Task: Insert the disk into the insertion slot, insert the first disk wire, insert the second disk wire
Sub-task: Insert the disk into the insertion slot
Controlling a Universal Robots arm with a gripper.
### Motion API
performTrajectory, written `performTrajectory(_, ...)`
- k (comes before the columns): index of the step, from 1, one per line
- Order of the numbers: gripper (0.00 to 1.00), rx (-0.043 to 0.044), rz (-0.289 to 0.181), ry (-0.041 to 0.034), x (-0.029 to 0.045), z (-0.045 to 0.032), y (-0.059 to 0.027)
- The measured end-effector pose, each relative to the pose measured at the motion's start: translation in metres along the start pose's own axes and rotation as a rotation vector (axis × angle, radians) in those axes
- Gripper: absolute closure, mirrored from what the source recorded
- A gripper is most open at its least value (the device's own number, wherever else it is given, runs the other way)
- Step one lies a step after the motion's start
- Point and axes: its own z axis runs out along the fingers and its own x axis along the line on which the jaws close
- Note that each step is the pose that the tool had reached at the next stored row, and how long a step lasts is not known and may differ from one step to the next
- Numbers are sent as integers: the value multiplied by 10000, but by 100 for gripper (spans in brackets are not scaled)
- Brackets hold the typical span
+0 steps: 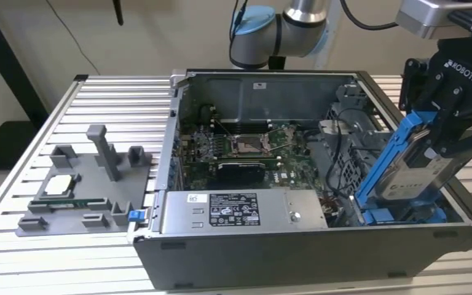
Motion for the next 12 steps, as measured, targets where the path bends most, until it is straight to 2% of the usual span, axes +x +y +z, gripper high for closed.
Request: performTrajectory(12,100,-1,1,-6,-23,86,-24)
